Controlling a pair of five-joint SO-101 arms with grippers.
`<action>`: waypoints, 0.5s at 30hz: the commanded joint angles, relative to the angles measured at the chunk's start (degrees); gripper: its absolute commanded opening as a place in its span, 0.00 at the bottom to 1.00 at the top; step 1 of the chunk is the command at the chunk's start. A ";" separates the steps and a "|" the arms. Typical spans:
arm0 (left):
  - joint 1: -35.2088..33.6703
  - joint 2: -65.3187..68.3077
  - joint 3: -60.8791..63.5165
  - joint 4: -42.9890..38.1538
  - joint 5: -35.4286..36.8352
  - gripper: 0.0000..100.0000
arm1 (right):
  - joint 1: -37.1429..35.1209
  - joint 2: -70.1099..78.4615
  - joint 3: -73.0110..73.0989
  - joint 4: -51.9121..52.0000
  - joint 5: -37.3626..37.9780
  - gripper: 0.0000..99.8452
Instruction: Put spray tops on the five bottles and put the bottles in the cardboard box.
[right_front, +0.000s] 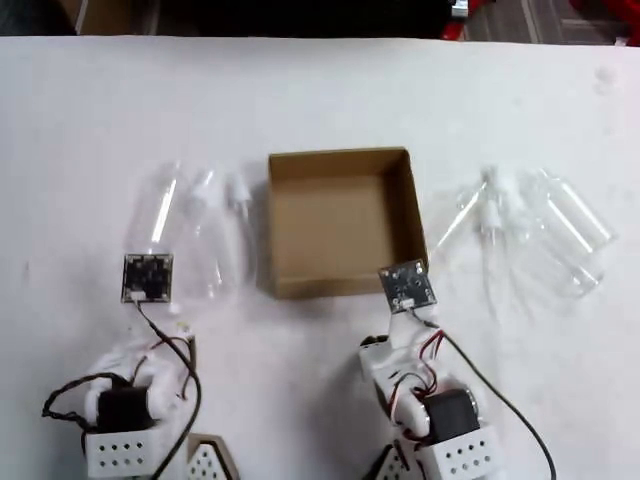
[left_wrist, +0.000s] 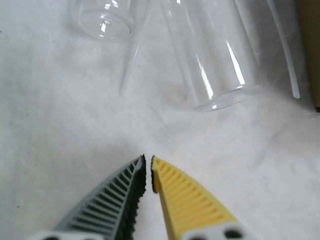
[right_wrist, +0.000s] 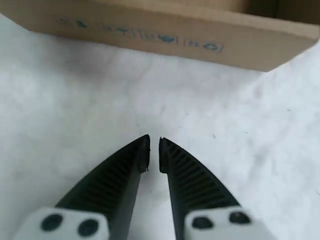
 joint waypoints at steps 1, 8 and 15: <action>0.22 -0.04 0.09 0.18 0.70 0.02 | -0.40 -0.31 0.53 0.31 0.62 0.02; 0.22 -0.04 0.09 0.18 0.70 0.02 | -0.13 -0.31 0.53 0.31 0.62 0.02; 0.22 -0.04 0.09 0.18 0.70 0.02 | -0.04 -0.31 0.53 0.31 0.62 0.02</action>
